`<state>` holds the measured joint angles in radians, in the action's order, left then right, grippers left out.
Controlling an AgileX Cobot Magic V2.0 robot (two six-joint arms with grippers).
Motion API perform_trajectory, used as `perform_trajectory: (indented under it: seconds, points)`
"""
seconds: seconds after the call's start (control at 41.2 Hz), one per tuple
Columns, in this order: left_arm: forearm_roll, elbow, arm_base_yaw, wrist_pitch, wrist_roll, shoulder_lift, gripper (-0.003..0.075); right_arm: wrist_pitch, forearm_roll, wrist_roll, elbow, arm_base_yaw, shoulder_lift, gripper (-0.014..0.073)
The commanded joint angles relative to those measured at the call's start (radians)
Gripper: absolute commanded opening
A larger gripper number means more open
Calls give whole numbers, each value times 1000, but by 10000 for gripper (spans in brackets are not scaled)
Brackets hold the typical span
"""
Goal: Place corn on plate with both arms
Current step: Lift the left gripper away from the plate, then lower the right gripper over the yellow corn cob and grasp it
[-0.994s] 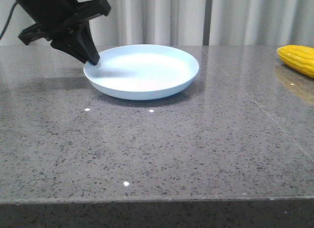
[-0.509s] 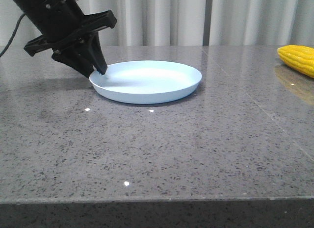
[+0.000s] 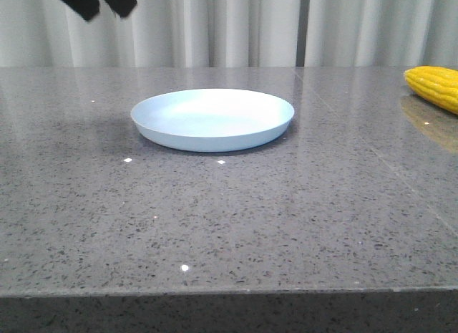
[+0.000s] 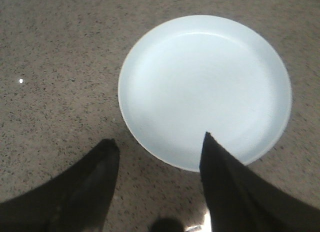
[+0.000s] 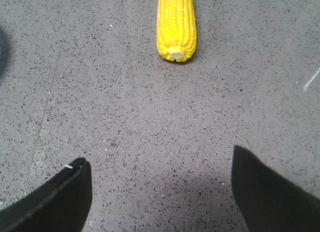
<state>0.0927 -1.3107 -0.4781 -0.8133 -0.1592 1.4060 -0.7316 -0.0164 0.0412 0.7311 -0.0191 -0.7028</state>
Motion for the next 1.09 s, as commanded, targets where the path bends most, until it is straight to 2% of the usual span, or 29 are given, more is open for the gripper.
perform_trajectory:
  seconds: [0.0,0.17,0.461,0.679,0.849,0.946,1.067]
  points:
    - [-27,53,-54,42,9,-151,374,60,10,-11,33,-4,-5,594]
    - [-46,216,-114,58,9,-343,367,60,10,-11,33,-4,-5,594]
    - [-53,391,-116,91,9,-596,367,55,22,-11,33,-4,-5,594]
    - [-53,405,-116,89,9,-642,367,78,33,-11,58,-4,-89,594]
    - [-53,405,-116,89,9,-640,367,3,38,-11,177,-4,-246,612]
    - [-53,405,-116,89,9,-638,367,-3,48,-11,248,-4,-331,650]
    - [-53,405,-116,91,9,-638,367,-1,50,-11,345,-4,-439,650]
